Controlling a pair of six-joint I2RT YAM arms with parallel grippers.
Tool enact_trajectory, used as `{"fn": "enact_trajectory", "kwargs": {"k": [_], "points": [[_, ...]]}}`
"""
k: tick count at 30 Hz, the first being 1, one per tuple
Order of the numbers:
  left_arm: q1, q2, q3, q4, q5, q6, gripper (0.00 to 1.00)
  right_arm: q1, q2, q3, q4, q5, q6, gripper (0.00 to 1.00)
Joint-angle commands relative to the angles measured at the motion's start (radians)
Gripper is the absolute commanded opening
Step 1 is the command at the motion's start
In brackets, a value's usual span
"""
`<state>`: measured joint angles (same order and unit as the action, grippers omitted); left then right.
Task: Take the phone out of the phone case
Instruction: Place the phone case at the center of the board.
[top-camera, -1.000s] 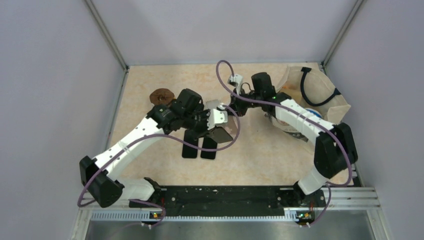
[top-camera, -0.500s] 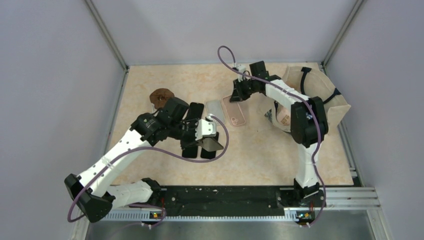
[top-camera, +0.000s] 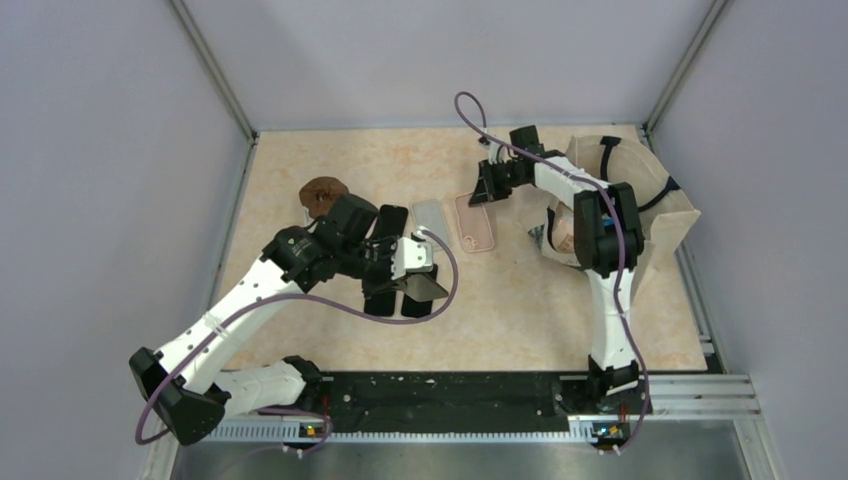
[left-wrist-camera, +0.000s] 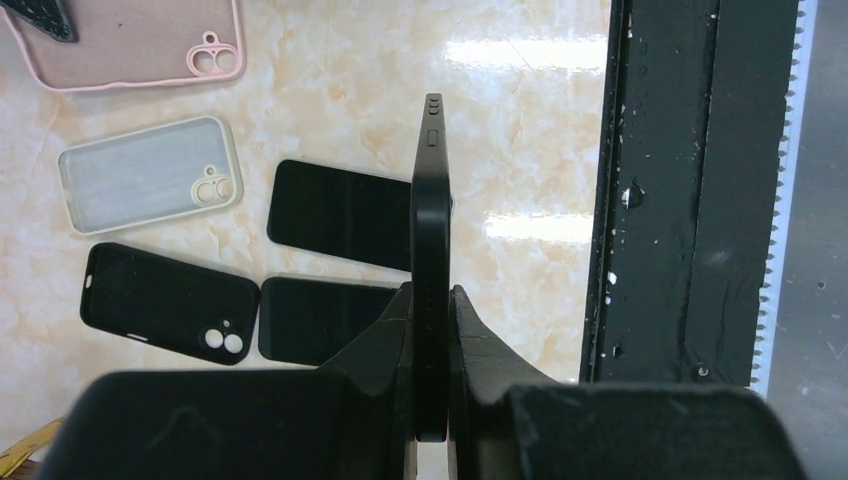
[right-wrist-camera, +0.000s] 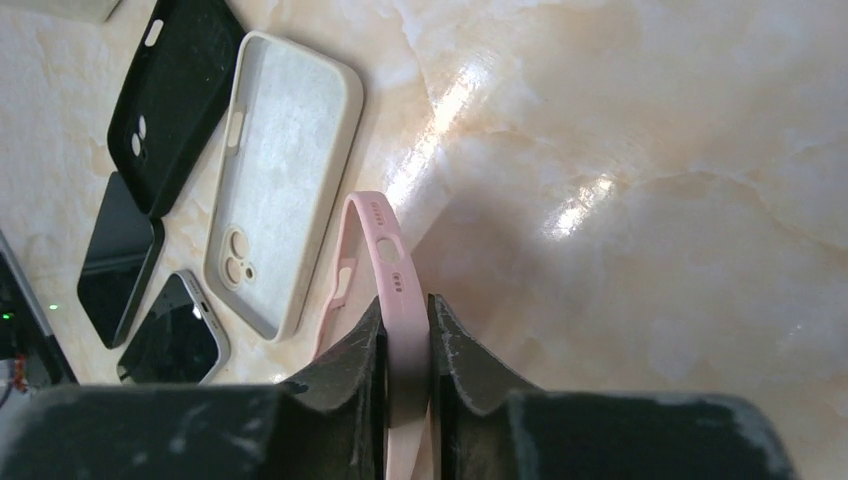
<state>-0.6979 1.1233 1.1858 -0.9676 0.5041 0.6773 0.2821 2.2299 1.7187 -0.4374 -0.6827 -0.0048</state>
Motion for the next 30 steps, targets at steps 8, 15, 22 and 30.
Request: {"fn": "enact_trajectory", "kwargs": {"k": [8, 15, 22, 30], "points": [[0.003, 0.056, 0.034, 0.091, 0.028, -0.002, 0.0, 0.001, 0.078, 0.055, 0.009, 0.006, 0.055, 0.49], [0.004, 0.123, 0.048, 0.087, 0.049, 0.024, 0.0, 0.0, 0.007, 0.033, 0.007, 0.069, 0.021, 0.75], [0.006, 0.263, 0.082, 0.091, 0.179, 0.038, 0.0, 0.0, -0.145, 0.02, -0.022, 0.128, -0.05, 0.92], [0.019, 0.58, 0.345, -0.178, 0.382, 0.179, 0.0, 0.001, -0.322, -0.023, -0.075, 0.139, -0.113, 0.99]]}}
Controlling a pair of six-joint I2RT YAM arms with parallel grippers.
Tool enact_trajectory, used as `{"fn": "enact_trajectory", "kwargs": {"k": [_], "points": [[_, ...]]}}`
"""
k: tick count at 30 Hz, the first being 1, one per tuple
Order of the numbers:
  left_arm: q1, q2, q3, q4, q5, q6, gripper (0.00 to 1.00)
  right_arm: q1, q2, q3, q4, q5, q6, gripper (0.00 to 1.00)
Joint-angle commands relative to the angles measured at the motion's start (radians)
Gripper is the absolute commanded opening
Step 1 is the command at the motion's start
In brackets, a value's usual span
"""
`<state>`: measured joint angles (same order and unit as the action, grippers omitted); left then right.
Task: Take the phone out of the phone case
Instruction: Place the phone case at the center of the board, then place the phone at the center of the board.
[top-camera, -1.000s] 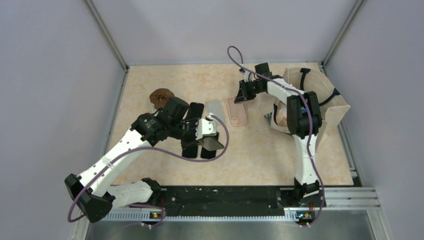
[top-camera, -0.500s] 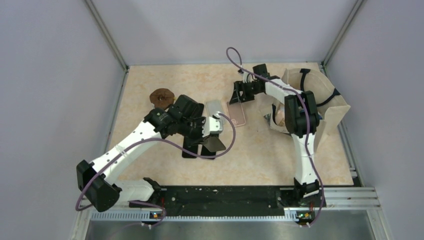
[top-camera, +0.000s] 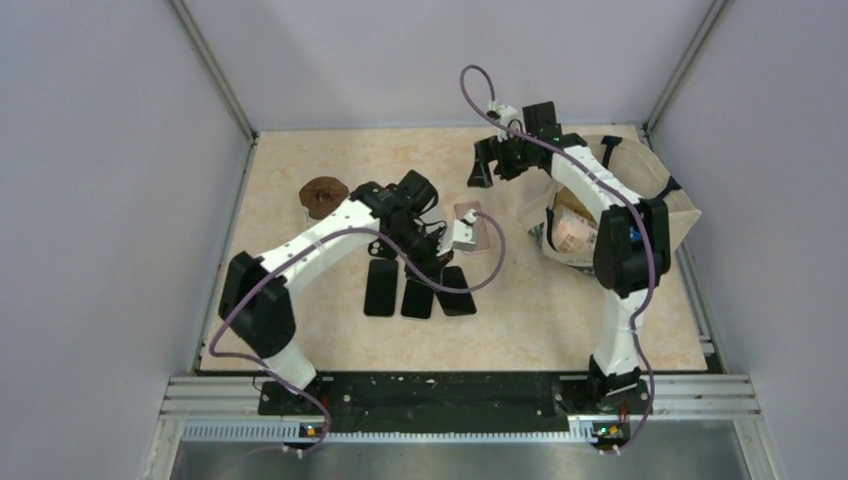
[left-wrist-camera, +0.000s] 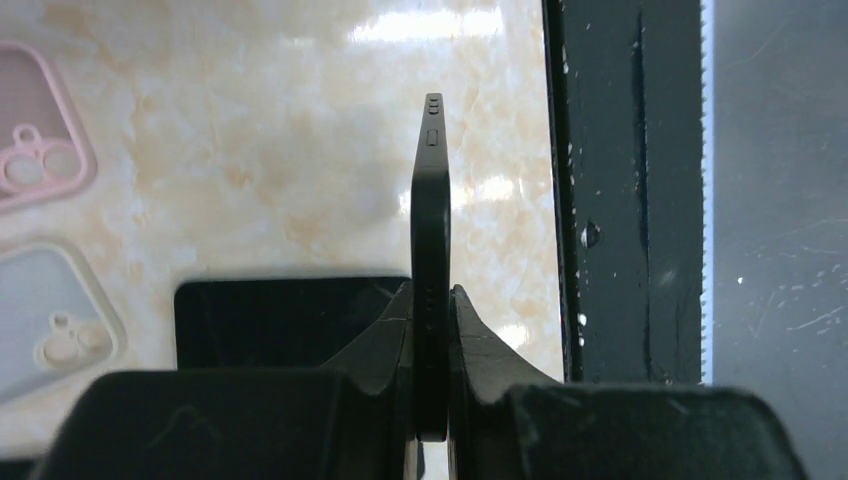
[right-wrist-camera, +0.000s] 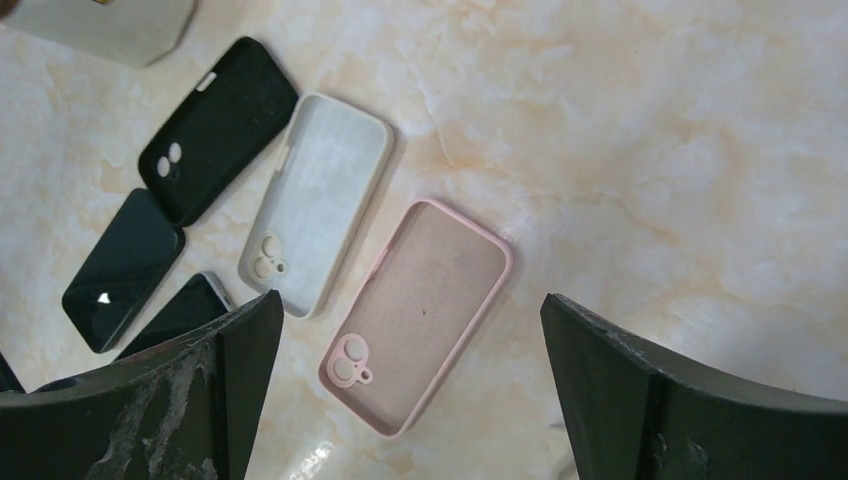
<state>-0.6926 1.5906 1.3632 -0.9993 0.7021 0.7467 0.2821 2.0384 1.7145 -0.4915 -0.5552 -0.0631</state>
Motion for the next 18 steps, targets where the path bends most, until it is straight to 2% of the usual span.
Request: {"fn": "enact_trajectory", "kwargs": {"k": [1, 5, 12, 18], "points": [[0.014, 0.162, 0.211, -0.2, 0.202, 0.137, 0.0, 0.0, -0.148, -0.027, -0.03, 0.015, -0.06, 0.99], [0.018, 0.333, 0.355, -0.341, 0.26, 0.205, 0.0, 0.001, -0.222, -0.078, -0.045, 0.064, -0.095, 0.99], [0.023, 0.486, 0.428, -0.31, 0.305, 0.134, 0.0, -0.01, -0.296, -0.112, -0.048, 0.108, -0.113, 0.99], [0.057, 0.634, 0.553, -0.394, 0.367, 0.133, 0.0, -0.011, -0.313, -0.114, -0.05, 0.093, -0.1, 0.99]]}}
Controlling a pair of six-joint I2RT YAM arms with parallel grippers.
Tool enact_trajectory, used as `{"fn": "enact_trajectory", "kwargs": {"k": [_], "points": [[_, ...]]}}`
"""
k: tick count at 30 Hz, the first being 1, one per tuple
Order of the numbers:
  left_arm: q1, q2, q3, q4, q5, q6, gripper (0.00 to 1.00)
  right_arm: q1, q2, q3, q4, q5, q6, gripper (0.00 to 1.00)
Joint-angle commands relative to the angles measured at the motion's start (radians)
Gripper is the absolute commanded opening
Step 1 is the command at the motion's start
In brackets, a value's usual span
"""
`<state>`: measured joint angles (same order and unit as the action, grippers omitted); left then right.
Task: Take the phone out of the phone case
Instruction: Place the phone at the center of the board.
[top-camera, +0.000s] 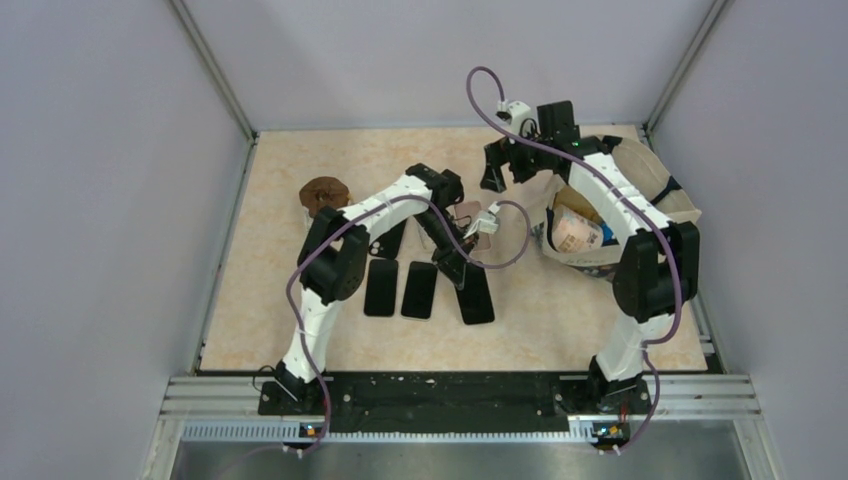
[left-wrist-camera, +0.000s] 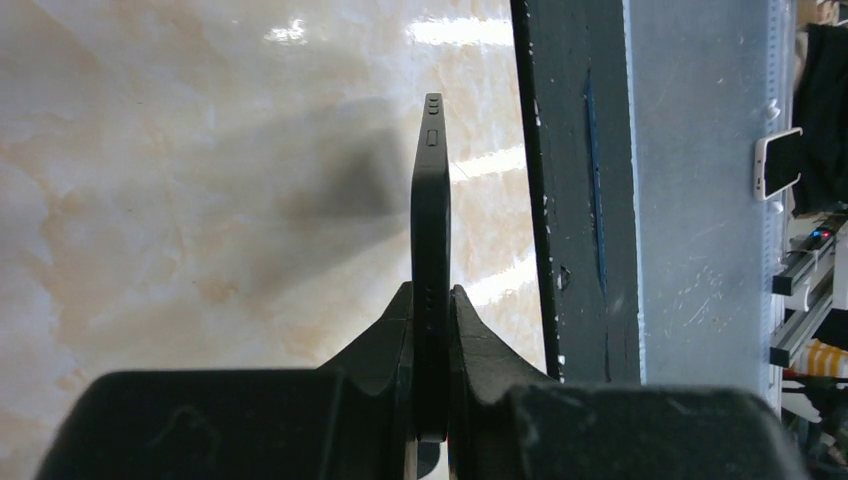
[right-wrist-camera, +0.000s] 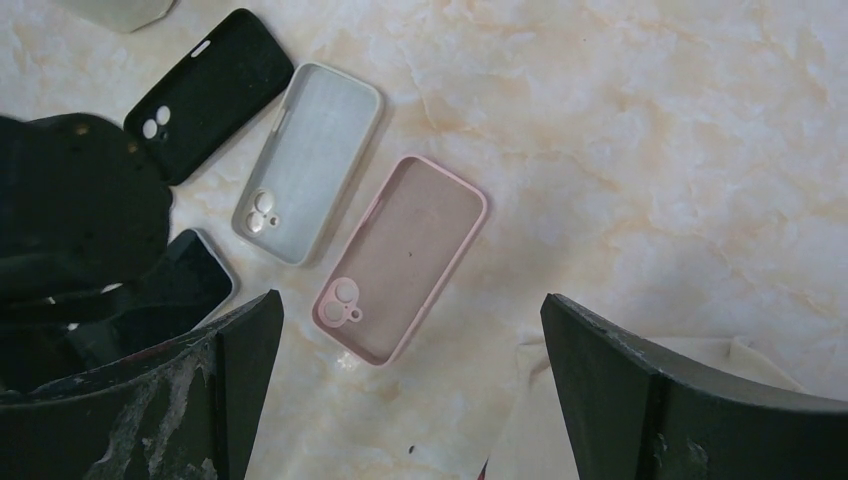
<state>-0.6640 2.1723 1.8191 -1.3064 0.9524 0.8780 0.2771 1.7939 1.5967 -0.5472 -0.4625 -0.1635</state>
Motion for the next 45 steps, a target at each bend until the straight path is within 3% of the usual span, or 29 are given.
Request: {"fn": "enact_trajectory", "kwargs": {"k": [1, 15, 20, 32, 45], "points": [[0.033, 0.071, 0.114, -0.095, 0.114, 0.003, 0.0, -0.006, -0.071, 0.0, 0.006, -0.001, 0.002, 0.99], [0.057, 0.216, 0.219, -0.087, 0.022, -0.053, 0.0, -0.006, -0.087, -0.032, 0.027, -0.031, 0.018, 0.99], [0.074, 0.252, 0.254, -0.024, -0.054, -0.111, 0.18, -0.006, -0.094, -0.055, 0.032, -0.038, 0.016, 0.99], [0.076, 0.312, 0.29, 0.094, -0.182, -0.174, 0.41, -0.006, -0.142, -0.085, 0.017, -0.029, -0.004, 0.99], [0.074, 0.287, 0.224, 0.178, -0.242, -0.209, 0.56, -0.006, -0.199, -0.11, -0.016, -0.022, -0.011, 0.99]]}}
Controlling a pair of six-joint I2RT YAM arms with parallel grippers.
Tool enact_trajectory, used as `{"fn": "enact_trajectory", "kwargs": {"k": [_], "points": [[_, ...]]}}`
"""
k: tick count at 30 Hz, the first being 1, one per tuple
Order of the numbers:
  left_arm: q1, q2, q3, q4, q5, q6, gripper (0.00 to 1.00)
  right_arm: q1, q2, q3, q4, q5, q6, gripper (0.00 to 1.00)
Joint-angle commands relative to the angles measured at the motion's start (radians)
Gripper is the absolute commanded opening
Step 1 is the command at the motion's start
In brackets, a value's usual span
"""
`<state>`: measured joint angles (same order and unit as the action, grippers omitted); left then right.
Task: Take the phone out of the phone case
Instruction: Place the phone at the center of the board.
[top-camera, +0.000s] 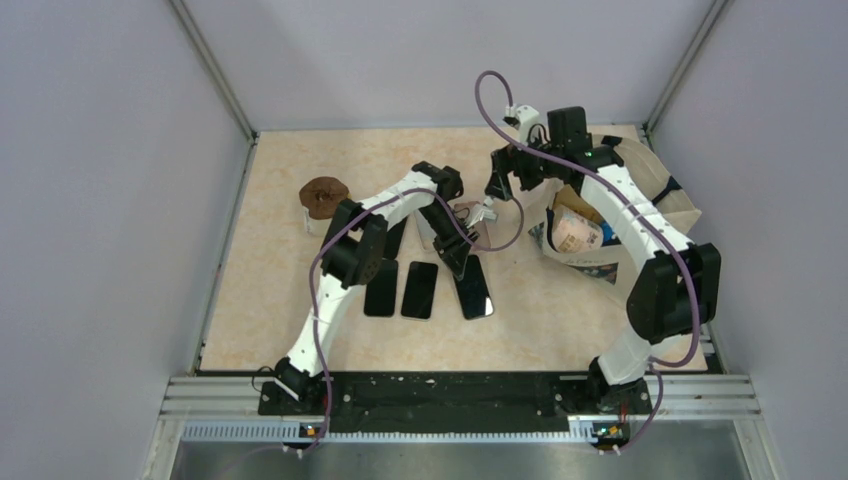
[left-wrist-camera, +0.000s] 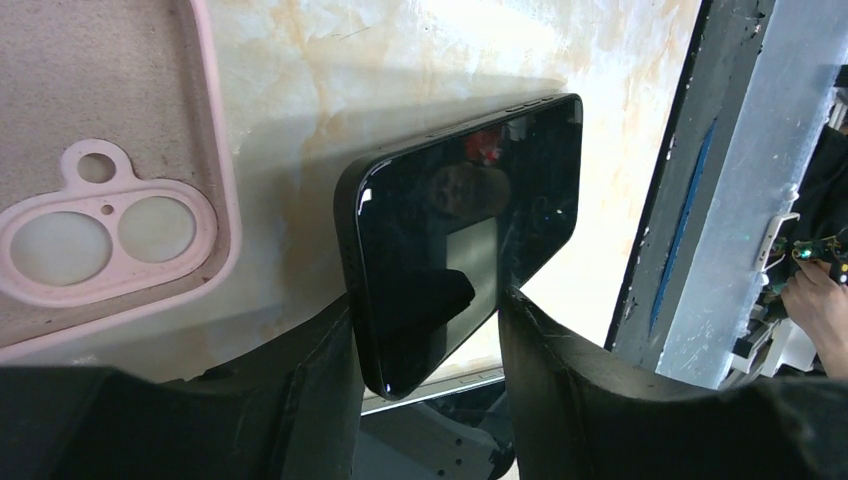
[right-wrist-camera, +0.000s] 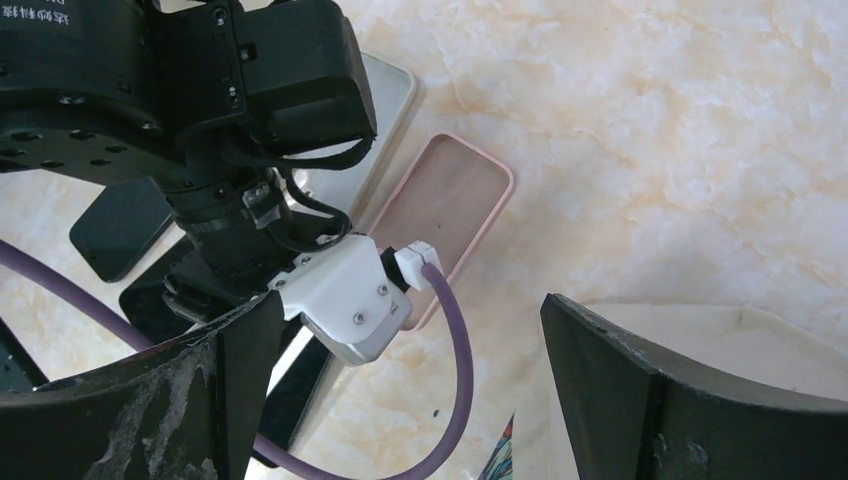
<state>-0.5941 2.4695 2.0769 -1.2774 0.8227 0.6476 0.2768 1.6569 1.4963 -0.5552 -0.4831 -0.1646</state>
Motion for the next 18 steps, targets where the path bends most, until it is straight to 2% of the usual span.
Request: {"fn": "enact_trajectory", "kwargs": {"k": [1, 6, 18], "points": [[0.004, -0.013, -0.041, 0.156, -0.116, 0.017, 0.57, -0.005, -0.067, -0.012, -0.01, -0.002, -0.011, 0.99], [0.002, -0.041, -0.076, 0.182, -0.135, 0.0, 0.62, -0.005, -0.083, -0.029, -0.017, 0.001, -0.01, 0.99], [0.003, -0.188, -0.212, 0.366, -0.266, -0.077, 0.67, -0.006, -0.153, -0.032, -0.03, 0.037, -0.032, 0.99]]}}
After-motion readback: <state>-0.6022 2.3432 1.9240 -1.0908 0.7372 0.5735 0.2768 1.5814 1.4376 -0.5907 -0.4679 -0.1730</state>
